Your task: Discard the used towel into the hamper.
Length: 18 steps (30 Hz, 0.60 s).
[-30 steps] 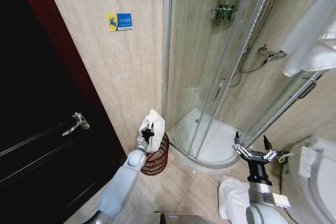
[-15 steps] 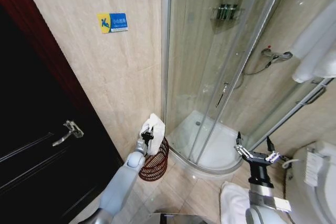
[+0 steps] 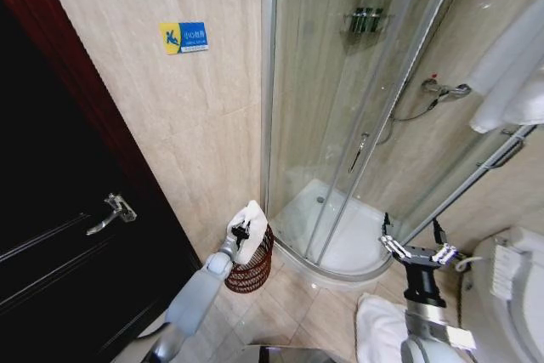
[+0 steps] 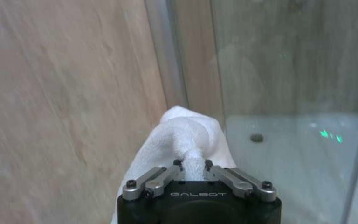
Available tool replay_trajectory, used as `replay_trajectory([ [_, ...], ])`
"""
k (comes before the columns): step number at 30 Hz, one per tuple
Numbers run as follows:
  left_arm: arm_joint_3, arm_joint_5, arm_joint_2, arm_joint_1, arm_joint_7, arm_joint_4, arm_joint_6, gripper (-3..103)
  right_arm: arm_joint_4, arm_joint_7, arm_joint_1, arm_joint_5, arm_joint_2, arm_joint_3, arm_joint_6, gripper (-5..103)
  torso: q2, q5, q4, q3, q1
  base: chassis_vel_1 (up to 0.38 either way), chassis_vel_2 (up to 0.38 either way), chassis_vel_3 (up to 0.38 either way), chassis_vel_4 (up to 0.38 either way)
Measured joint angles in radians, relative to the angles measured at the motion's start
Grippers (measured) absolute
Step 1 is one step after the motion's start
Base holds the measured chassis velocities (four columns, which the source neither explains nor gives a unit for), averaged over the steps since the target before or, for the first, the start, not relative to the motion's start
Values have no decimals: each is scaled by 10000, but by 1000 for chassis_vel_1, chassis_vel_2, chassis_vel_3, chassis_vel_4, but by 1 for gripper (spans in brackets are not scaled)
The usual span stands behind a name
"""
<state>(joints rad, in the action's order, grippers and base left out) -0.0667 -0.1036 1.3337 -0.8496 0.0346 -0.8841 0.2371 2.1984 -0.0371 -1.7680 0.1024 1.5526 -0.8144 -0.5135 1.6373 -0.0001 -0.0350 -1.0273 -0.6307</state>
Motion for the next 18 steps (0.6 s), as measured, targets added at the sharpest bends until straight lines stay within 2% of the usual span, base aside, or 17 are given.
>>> replay_trajectory([
  [6,81,458,90,167,19,819,274,9,-61,-9,32,35,14,21,-17,100,1,2,0,0,1,0,0,0,0],
  [8,57,804,212,305,20,1561,538,9,-112,-10,37,62,36,27,-50,100,0,1,0,0,0,0,0,0,0],
  [12,32,1136,289,449,40,2265,719,9,-143,-10,34,125,32,10,-77,100,0,2,0,0,0,0,0,0,0],
  [18,20,1536,384,588,153,2954,786,9,-190,-27,41,244,-1,-17,-89,100,0,2,0,0,0,0,0,0,0],
])
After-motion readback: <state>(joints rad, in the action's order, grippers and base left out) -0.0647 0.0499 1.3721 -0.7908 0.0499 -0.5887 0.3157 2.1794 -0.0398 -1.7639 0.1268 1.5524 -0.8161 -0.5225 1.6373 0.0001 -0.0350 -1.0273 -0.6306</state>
